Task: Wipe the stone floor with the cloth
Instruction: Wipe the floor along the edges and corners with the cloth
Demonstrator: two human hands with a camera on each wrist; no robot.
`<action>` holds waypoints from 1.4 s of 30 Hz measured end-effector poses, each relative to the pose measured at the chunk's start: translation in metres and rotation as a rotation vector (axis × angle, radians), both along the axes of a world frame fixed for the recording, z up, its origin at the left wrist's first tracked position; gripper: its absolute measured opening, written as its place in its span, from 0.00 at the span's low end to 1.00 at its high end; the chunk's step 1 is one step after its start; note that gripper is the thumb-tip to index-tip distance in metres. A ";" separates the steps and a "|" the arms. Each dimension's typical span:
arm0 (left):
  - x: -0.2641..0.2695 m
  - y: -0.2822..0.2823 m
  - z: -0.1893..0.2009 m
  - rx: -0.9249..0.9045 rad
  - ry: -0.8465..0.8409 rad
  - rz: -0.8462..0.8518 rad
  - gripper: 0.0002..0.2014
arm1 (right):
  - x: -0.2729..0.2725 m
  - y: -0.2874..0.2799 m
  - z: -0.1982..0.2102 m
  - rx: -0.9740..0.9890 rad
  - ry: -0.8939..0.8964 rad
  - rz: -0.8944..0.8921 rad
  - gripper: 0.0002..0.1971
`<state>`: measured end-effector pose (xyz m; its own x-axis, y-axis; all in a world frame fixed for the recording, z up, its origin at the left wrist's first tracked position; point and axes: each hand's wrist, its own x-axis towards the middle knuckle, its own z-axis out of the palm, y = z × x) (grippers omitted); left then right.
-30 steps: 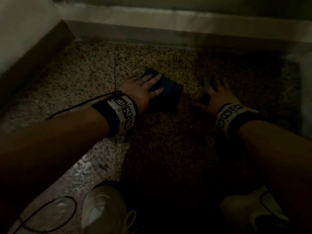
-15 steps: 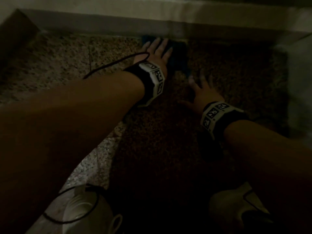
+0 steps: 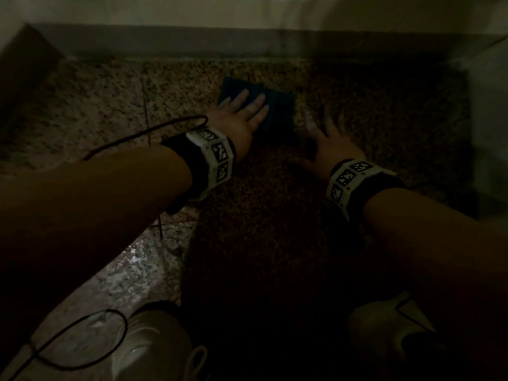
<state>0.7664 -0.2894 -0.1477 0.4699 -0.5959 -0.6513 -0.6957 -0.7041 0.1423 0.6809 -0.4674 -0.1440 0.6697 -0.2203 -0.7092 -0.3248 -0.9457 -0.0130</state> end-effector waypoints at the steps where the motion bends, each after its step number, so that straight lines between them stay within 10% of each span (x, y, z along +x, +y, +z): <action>1: -0.008 0.005 0.000 -0.002 0.003 -0.013 0.33 | 0.000 0.000 0.000 0.013 -0.004 -0.008 0.46; 9: -0.022 0.002 0.004 0.010 0.050 0.008 0.37 | 0.007 0.004 0.008 0.042 0.029 -0.031 0.44; 16: -0.013 0.010 0.019 -0.066 0.102 0.069 0.31 | 0.002 0.027 0.016 0.121 -0.337 -0.123 0.29; 23: -0.002 0.087 0.014 0.012 -0.053 0.210 0.34 | 0.028 0.080 0.008 0.197 -0.152 0.210 0.33; 42: 0.013 0.035 0.014 0.046 -0.006 0.157 0.37 | -0.011 0.047 -0.005 0.043 -0.044 0.207 0.33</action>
<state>0.7799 -0.2542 -0.1340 0.5593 -0.4841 -0.6729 -0.5770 -0.8102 0.1032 0.6703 -0.4200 -0.1489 0.7280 -0.0450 -0.6841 -0.1222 -0.9904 -0.0649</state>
